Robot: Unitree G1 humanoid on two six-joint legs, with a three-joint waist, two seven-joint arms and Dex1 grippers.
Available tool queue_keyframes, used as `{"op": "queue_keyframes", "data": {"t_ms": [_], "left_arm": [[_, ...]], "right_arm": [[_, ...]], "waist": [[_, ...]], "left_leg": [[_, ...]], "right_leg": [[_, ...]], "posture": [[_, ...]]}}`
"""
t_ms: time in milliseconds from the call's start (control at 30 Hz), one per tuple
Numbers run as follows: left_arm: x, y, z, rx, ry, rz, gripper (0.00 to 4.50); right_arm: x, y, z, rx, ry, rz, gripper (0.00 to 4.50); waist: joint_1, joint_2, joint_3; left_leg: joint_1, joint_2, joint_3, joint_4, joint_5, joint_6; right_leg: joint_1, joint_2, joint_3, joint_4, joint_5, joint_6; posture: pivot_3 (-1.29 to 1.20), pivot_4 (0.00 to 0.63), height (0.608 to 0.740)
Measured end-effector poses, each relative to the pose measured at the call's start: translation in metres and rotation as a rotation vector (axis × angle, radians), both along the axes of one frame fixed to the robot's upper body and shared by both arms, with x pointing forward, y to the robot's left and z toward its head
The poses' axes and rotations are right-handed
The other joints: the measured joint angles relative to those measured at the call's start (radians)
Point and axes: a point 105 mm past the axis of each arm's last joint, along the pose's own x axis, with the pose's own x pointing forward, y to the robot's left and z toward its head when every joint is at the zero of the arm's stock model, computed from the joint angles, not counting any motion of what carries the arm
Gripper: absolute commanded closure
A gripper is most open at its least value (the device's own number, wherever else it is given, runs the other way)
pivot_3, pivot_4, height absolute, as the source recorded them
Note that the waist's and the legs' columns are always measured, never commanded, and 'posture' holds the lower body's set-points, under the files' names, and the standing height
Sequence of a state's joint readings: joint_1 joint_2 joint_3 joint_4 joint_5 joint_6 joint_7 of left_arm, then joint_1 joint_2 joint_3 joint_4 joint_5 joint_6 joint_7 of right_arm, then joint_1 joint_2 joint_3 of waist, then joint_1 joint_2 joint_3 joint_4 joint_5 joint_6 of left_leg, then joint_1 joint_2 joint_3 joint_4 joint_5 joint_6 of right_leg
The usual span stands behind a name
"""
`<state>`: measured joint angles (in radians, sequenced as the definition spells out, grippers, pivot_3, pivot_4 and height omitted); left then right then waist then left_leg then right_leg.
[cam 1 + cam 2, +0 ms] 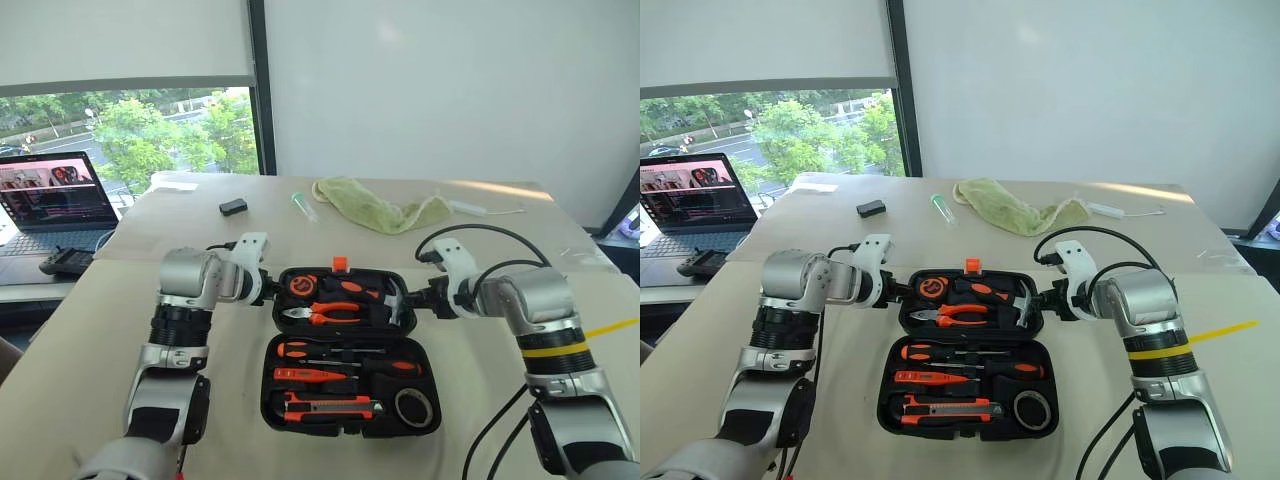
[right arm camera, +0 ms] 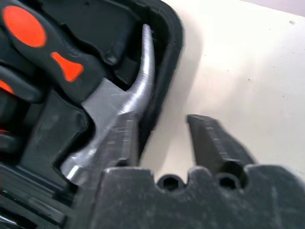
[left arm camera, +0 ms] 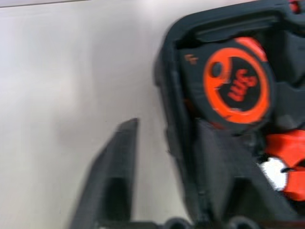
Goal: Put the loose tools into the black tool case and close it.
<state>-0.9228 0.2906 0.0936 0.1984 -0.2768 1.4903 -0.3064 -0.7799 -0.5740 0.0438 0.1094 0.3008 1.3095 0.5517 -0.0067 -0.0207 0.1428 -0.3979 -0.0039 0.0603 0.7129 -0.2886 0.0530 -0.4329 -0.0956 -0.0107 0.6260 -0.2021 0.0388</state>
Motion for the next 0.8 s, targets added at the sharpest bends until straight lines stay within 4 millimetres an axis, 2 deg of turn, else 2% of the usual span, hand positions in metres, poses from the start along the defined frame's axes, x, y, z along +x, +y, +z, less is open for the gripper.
{"op": "queue_keyframes", "data": {"t_ms": [67,100,233,333,400,533,667,800], "left_arm": [[0.000,-0.002,-0.001,-0.024,0.002,0.003,4.36],[0.000,-0.002,-0.002,-0.040,0.007,0.007,4.48],[0.001,0.000,-0.003,-0.086,-0.010,0.011,4.48],[0.008,0.003,-0.001,-0.096,-0.095,-0.006,4.48],[0.013,0.002,0.005,-0.110,-0.163,-0.017,4.48],[0.020,0.002,0.022,-0.147,-0.344,-0.081,4.48],[0.015,0.001,0.033,-0.143,-0.547,-0.186,4.48],[0.003,0.004,0.036,-0.107,-0.696,-0.262,4.48]], "right_arm": [[0.001,-0.001,0.000,-0.002,-0.006,-0.001,4.48],[0.001,-0.001,-0.001,-0.001,-0.006,0.001,4.50],[0.000,0.000,-0.002,0.034,-0.021,0.001,4.50],[0.003,0.000,-0.001,0.091,-0.089,-0.025,4.50],[0.005,-0.001,0.004,0.076,-0.162,-0.015,4.50],[0.009,-0.001,0.021,0.046,-0.329,0.006,4.50],[0.004,-0.002,0.032,0.020,-0.463,0.028,4.50],[-0.008,-0.003,0.036,-0.023,-0.551,0.056,4.50]], "waist": [[0.001,0.000,0.000],[0.001,0.000,0.000],[0.002,0.000,0.000],[-0.001,0.000,0.000],[-0.001,0.000,0.000],[-0.003,0.000,0.000],[-0.005,0.000,0.000],[-0.004,0.000,0.000]], "left_leg": [[0.002,0.000,0.000,0.000,0.000,0.000],[0.004,0.000,0.000,0.000,0.000,0.000],[0.006,0.001,-0.001,-0.001,-0.001,0.001],[0.006,0.000,-0.001,-0.002,0.000,-0.001],[0.005,0.000,-0.001,-0.001,0.001,-0.002],[-0.008,0.001,0.000,-0.002,0.004,-0.005],[-0.017,0.001,0.002,-0.003,0.004,-0.006],[-0.018,0.001,0.003,-0.002,0.004,-0.005]], "right_leg": [[0.002,0.000,0.000,0.000,0.000,0.000],[0.004,0.000,0.000,0.000,0.000,0.000],[0.007,-0.001,0.000,0.000,0.000,0.000],[0.005,-0.003,0.001,0.000,0.001,-0.001],[0.003,-0.003,0.001,-0.002,0.001,-0.002],[-0.012,-0.002,0.001,0.004,0.002,-0.003],[-0.022,0.000,0.002,0.004,0.002,-0.003],[-0.023,0.000,0.001,0.003,0.002,-0.003]], "posture": [[0.00,0.150,0.740],[0.00,0.150,0.740],[0.00,0.150,0.740],[0.00,0.150,0.740],[0.00,0.150,0.740],[0.00,0.150,0.740],[0.00,0.150,0.740],[0.00,0.150,0.740]]}}
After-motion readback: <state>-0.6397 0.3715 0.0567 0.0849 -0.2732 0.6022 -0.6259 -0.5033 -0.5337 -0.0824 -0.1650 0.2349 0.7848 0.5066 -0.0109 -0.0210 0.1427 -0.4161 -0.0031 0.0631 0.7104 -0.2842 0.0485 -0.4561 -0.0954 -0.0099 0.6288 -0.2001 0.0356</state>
